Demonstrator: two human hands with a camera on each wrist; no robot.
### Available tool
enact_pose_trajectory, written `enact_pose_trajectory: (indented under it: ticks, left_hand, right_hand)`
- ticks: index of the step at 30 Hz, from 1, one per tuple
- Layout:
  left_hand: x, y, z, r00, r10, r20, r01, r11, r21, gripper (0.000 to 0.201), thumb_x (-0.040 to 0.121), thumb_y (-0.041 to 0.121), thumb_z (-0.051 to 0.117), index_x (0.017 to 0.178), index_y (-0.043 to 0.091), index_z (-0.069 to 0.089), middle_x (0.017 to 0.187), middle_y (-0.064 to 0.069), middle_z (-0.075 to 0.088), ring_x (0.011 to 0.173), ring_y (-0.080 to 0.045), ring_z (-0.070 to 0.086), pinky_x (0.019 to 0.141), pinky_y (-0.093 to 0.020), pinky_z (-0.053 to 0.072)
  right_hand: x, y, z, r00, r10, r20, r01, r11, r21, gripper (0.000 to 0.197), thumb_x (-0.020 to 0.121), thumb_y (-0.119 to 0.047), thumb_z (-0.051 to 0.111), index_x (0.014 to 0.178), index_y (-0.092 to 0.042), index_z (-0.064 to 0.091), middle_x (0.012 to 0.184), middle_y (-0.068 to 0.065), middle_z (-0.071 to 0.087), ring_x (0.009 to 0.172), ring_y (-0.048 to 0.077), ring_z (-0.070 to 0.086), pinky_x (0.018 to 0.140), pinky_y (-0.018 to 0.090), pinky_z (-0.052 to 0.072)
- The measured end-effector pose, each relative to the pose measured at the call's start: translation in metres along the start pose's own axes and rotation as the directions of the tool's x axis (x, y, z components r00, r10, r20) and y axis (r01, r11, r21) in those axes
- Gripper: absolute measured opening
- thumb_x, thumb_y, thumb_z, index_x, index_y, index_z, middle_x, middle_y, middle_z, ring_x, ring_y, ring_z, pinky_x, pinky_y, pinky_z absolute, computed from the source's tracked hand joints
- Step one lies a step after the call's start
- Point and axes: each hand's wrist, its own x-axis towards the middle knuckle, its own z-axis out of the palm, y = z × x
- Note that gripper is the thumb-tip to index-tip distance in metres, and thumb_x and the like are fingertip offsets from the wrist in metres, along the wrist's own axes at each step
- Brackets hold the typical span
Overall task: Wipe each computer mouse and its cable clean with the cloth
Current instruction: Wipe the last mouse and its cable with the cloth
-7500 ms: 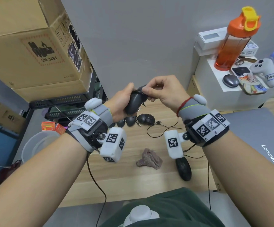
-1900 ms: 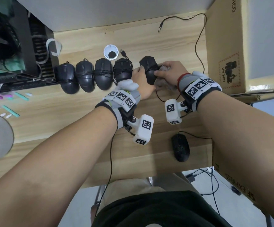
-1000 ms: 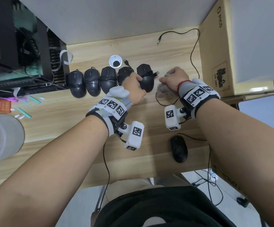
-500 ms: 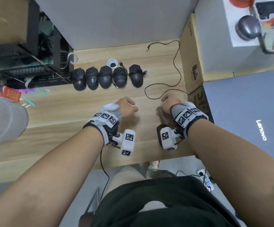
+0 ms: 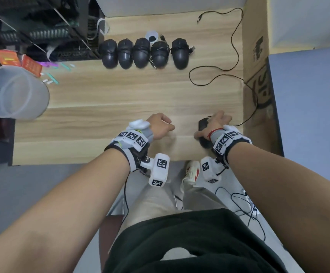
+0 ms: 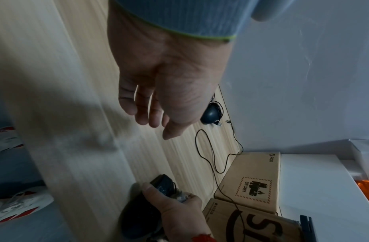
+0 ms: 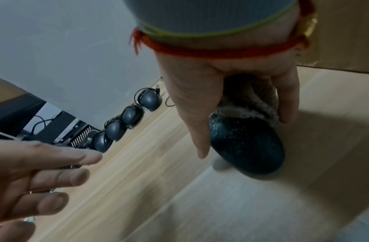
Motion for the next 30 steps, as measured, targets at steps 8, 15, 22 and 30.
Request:
enact_pose_trajectory:
  ticks: [8,15,22,30]
  left_hand:
    - [-0.004,-0.028,-0.027,1.0,0.019,-0.002,-0.019,0.999,-0.04,0.011,0.092,0.024,0.07,0.096,0.019,0.061,0.084,-0.002,0.064,0.07,-0.019,0.059,0.062,-0.028,0.046]
    - [-0.034,-0.01,-0.08,0.999,0.05,0.014,-0.044,0.962,-0.268,0.047,0.099,0.059,0.051,0.108,0.014,0.06,0.105,-0.003,0.068,0.084,-0.02,0.065,0.065,-0.032,0.054]
    - [-0.073,0.023,-0.139,0.962,0.157,0.225,0.026,0.764,-0.644,0.07,0.097,0.075,0.025,0.117,0.022,0.066,0.1,-0.004,0.075,0.09,-0.029,0.073,0.081,-0.052,0.06]
    - [-0.085,0.026,-0.172,0.953,0.181,0.242,0.071,0.644,-0.762,0.069,0.1,0.072,0.018,0.118,0.027,0.067,0.115,-0.006,0.075,0.102,-0.03,0.071,0.084,-0.049,0.053]
  right_hand:
    - [-0.016,-0.026,0.0,1.0,0.028,-0.006,-0.028,0.996,0.08,0.095,0.055,-0.042,0.089,0.125,-0.016,0.03,0.129,0.013,0.033,0.104,0.038,0.052,0.089,0.048,0.051]
    - [-0.092,-0.096,-0.03,0.965,-0.231,-0.126,0.257,0.931,0.259,0.082,0.065,-0.04,0.082,0.127,-0.008,0.037,0.128,0.012,0.047,0.119,0.03,0.047,0.096,0.037,0.044]
    - [-0.169,-0.159,-0.069,0.886,-0.422,-0.191,0.462,0.78,0.423,0.097,0.036,-0.054,0.08,0.117,-0.013,0.044,0.114,0.003,0.06,0.105,0.021,0.06,0.09,0.036,0.052]
    - [-0.212,-0.191,-0.086,0.87,-0.493,-0.028,0.402,0.675,0.619,0.069,0.077,-0.055,0.074,0.127,-0.022,0.041,0.113,0.0,0.059,0.097,0.02,0.063,0.071,0.04,0.061]
